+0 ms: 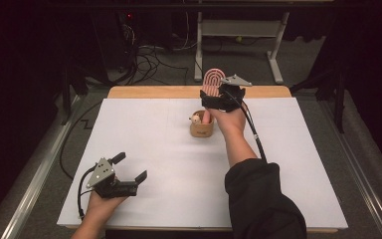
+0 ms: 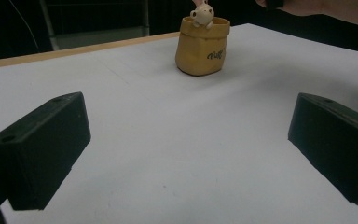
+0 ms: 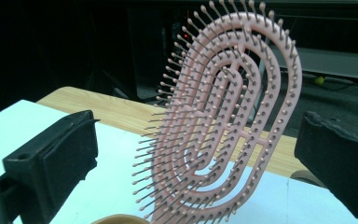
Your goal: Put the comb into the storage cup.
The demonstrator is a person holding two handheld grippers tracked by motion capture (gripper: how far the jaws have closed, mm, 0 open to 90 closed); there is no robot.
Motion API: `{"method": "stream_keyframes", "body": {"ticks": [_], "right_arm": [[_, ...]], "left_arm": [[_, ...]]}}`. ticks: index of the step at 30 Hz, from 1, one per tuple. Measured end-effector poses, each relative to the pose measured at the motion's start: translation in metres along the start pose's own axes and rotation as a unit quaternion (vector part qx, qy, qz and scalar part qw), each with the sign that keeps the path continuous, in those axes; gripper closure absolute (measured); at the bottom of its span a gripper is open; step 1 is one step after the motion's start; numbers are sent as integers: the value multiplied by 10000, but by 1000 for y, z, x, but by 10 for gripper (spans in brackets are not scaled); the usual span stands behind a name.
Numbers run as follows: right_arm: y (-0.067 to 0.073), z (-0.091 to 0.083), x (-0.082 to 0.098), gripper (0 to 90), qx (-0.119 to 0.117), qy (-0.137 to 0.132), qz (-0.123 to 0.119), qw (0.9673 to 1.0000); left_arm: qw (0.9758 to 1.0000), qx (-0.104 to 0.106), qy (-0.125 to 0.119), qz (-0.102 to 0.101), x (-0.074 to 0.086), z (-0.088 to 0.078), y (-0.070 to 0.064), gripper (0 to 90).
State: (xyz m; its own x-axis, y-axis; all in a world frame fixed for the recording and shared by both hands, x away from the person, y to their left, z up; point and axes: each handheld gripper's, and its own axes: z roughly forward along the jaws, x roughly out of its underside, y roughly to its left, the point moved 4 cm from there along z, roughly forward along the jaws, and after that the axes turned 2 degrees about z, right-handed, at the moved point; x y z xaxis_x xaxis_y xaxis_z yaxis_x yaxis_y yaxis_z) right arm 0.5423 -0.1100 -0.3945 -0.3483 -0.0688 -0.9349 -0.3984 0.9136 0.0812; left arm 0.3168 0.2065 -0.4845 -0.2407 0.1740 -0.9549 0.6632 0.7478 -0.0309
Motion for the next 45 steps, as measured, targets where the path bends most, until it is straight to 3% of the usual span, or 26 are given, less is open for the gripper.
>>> {"method": "stream_keyframes", "body": {"ticks": [15,32,45], "right_arm": [[4,-30,14,5,-169,42,-90,9998],[-8,-58,62,4,-240,334,-211,9989],[-21,-97,98,5,-392,404,-354,9978]], "left_arm": [[10000,-12,11,36,0,3,-1,0],[10000,-40,-11,86,0,2,0,0],[10000,-65,-11,49,0,1,2,0]]}}
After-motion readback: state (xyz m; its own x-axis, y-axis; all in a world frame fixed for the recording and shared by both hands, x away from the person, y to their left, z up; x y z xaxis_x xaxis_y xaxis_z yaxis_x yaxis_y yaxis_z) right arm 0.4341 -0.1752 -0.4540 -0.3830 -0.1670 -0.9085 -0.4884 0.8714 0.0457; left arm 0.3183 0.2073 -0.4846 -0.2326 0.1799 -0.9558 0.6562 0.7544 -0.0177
